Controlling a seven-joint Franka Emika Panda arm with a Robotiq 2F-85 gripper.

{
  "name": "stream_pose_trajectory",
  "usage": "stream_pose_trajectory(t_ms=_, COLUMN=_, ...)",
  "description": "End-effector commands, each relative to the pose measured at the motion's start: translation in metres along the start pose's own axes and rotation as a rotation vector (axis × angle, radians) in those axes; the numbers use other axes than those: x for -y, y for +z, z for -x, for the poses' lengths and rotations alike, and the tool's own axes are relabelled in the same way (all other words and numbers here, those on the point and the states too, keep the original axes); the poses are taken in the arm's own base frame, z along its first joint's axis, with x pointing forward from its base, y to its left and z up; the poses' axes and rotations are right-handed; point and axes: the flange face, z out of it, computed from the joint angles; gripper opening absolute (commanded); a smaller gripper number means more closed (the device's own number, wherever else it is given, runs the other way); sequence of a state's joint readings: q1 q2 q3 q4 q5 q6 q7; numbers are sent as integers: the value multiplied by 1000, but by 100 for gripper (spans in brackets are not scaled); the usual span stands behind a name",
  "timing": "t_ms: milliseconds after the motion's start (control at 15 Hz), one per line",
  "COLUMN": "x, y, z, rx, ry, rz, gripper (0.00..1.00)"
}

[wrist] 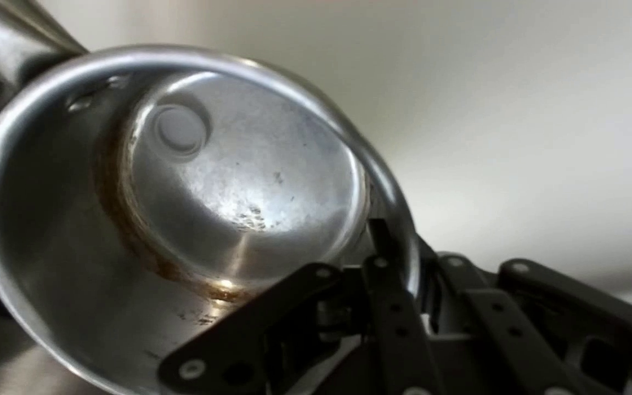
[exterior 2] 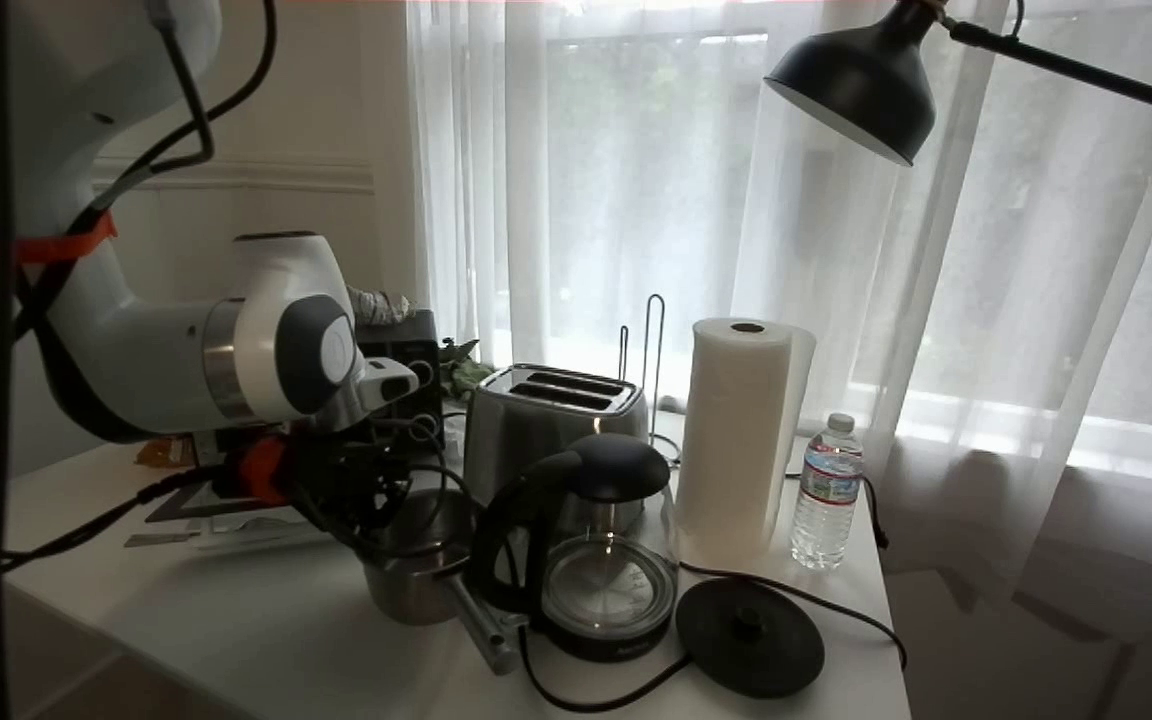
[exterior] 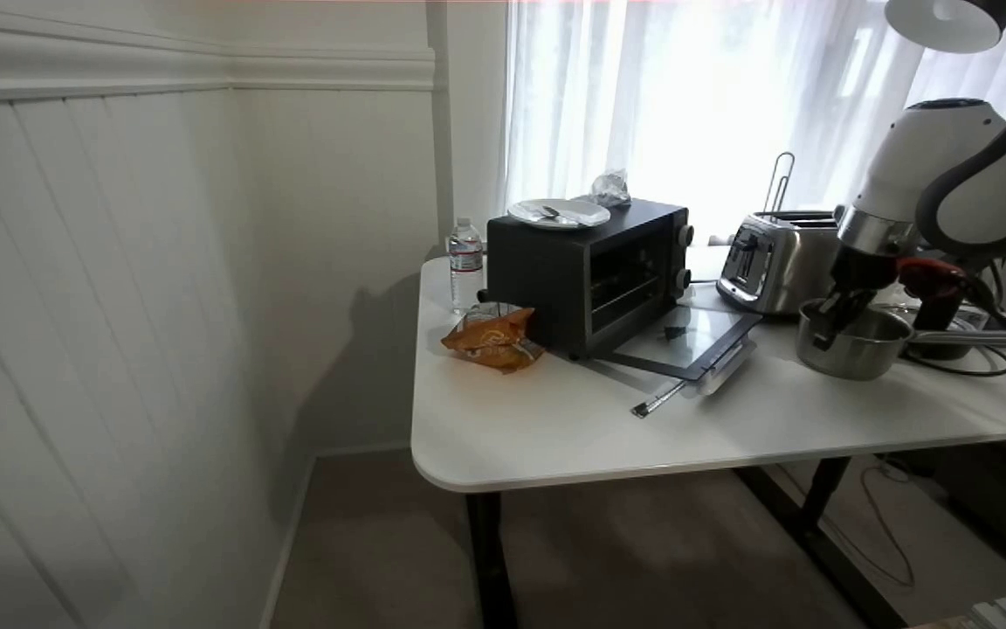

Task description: Put the pot behind the toaster

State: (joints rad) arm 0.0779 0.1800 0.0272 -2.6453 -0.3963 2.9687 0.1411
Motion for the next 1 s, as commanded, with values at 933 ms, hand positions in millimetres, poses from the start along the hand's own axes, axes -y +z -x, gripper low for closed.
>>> stream_pose_trajectory(t_ms=933, x=49, y=-210, z=-62, rx=-163, ry=-171, rz=68, gripper=2)
